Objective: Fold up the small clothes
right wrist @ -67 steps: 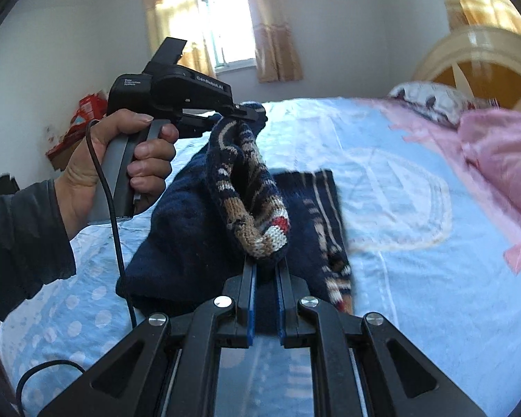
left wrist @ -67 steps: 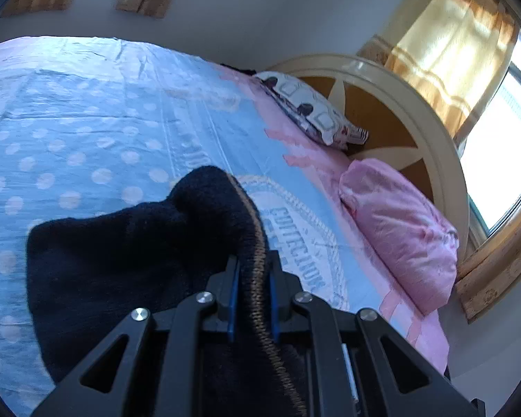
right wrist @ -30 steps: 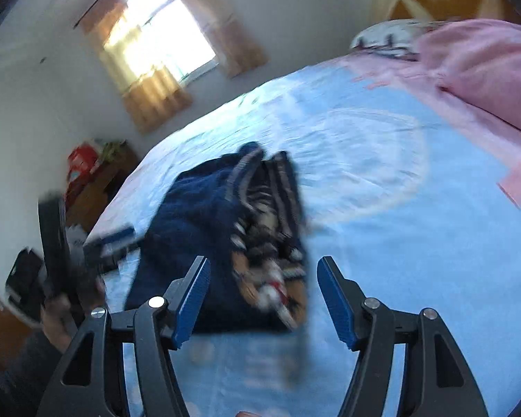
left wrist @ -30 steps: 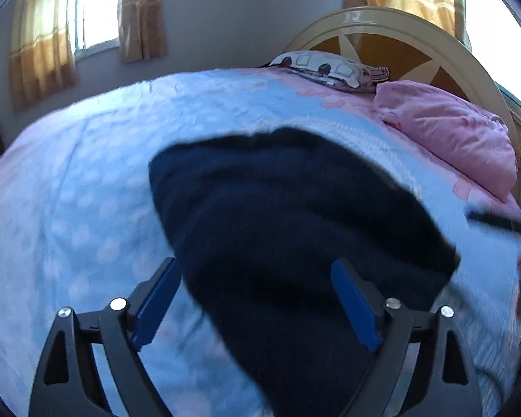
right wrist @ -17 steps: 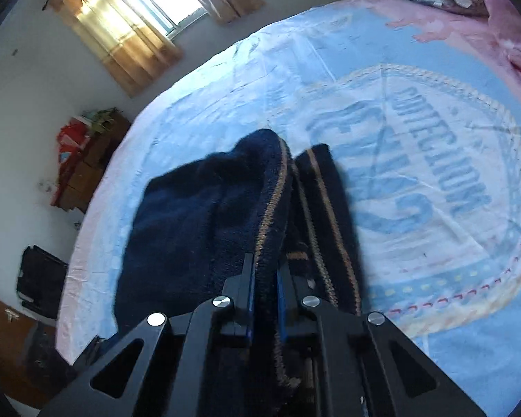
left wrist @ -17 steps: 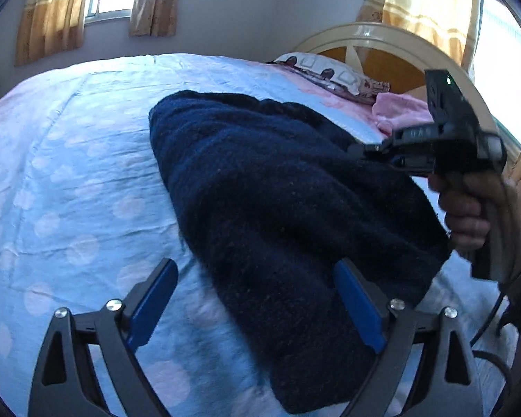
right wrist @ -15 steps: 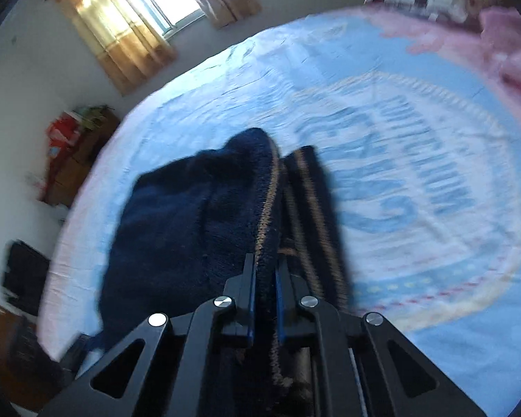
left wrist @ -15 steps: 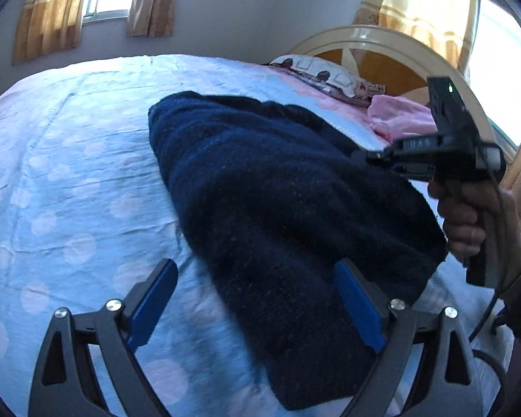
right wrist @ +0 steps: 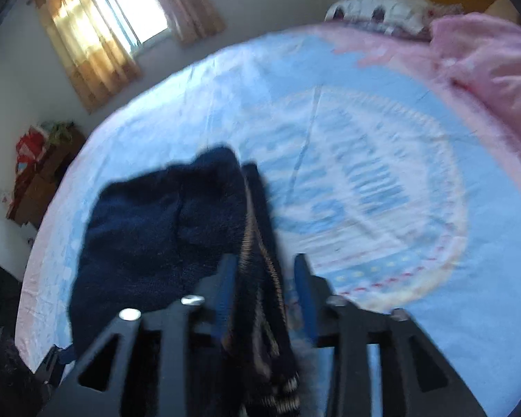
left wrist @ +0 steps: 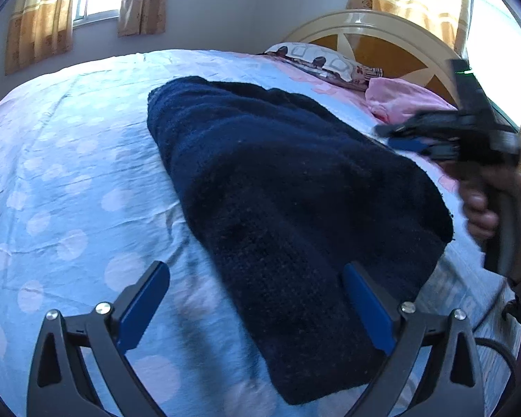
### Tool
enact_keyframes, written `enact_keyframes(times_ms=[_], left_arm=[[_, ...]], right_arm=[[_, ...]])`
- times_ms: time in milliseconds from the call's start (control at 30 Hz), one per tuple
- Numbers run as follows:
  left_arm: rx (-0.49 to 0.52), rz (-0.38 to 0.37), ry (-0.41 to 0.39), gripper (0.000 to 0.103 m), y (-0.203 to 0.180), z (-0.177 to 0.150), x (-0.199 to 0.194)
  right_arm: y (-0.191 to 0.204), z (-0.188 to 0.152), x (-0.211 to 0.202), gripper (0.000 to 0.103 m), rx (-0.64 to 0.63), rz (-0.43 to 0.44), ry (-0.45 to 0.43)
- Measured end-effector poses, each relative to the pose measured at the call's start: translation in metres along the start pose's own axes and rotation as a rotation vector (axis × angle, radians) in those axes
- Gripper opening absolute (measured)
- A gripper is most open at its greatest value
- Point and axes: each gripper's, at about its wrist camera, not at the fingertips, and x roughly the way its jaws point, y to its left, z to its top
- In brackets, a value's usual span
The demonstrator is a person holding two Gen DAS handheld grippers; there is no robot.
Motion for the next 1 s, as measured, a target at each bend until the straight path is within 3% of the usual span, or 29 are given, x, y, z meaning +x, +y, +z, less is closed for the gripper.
enact_keyframes(times_ms=[100, 200, 300, 433, 600, 833, 1000], left_arm=[[0.008, 0.013, 0.009, 0.103, -0.001, -0.003, 0.000], [0.006, 0.021, 0.017, 0.103, -0.002, -0.001, 0.004], [0.000, 0.020, 0.023, 0.103, -0.001, 0.000, 0.006], [0.006, 0.024, 0.032, 0.103, -0.002, -0.001, 0.008], [0.018, 0.046, 0.035, 0.103, -0.006, 0.002, 0.009], [0.059, 0.107, -0.044, 0.103, -0.012, 0.026, -0.011], [0.104, 0.216, -0.036, 0.103, -0.010, 0.052, 0.005]], right_arm=[[0.022, -0.012, -0.030, 0.040, -0.098, 0.095, -0.053], [0.048, -0.034, -0.031, 0.040, -0.225, 0.194, 0.020], [0.051, -0.055, -0.014, 0.040, -0.294, 0.098, 0.068], [0.017, -0.060, 0.017, 0.040, -0.194, 0.094, 0.185], [0.022, -0.058, 0.007, 0.040, -0.227, 0.075, 0.171], [0.055, -0.045, -0.026, 0.040, -0.292, 0.137, 0.036], [0.072, -0.031, -0.004, 0.040, -0.299, 0.126, 0.057]])
